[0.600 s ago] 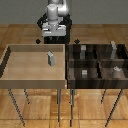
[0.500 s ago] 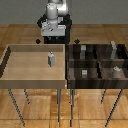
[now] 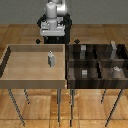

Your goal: Place the milk carton into the appropriate compartment.

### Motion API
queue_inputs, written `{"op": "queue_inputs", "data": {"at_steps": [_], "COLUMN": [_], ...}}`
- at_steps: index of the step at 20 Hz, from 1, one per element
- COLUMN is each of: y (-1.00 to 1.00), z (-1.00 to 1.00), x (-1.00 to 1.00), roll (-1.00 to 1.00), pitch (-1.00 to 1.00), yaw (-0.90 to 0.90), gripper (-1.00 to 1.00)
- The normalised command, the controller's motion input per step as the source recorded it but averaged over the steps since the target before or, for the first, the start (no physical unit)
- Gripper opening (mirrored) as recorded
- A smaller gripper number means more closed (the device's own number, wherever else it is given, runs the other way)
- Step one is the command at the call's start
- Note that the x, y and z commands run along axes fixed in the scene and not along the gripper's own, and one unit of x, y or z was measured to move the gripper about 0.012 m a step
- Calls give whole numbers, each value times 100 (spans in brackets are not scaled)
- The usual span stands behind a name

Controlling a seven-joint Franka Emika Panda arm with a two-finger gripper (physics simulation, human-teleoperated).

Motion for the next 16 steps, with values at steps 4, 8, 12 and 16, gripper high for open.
{"op": "queue_inputs", "data": {"at_steps": [4, 8, 12, 16], "y": [-75, 0, 0, 0], "z": [0, 0, 0, 0], "x": [0, 25, 75, 100], "roll": [0, 0, 0, 0], "pitch": [0, 0, 0, 0], "yaw": [0, 0, 0, 0], "gripper": [100, 100, 100, 100]}}
